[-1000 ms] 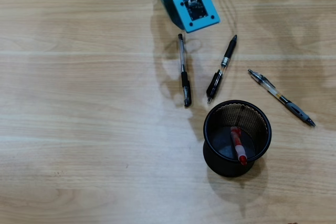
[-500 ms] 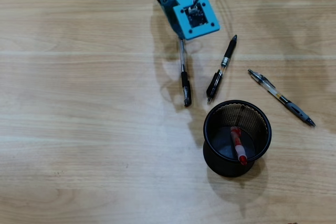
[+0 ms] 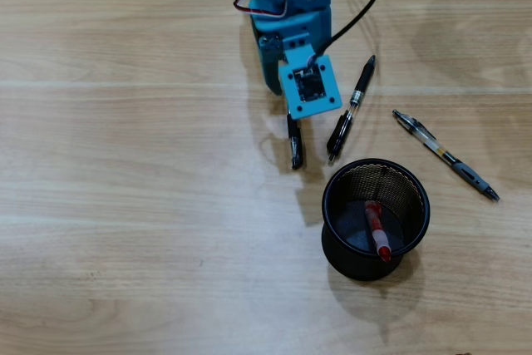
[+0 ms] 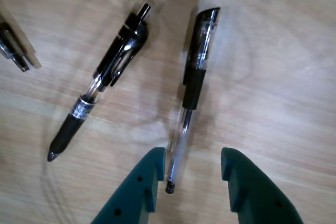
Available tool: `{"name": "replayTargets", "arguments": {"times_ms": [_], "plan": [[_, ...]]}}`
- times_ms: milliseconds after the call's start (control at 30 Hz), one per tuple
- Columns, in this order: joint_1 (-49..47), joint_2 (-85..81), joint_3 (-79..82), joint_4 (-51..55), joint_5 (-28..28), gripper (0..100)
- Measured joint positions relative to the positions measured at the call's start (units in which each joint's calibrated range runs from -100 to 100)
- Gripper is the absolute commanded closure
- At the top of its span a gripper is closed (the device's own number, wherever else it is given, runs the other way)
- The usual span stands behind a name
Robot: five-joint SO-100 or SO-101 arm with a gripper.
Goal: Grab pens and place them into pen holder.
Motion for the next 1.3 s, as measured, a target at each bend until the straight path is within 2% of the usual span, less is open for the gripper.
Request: {"name": "replayTargets", "arguments": {"times_ms": [300, 633, 867, 1000, 1300], "plan": [[0.1, 3.9, 8.3, -2.1, -0.1, 87], [-2.5, 3.8, 22.9, -21.9, -2.9, 87], [-2.4, 3.4, 25.3, -23.9, -4.8, 88], [-1.9, 3.2, 26.0, -24.1, -4.9, 99], [-1.9, 3.3, 26.2, -23.9, -4.9, 98]]}}
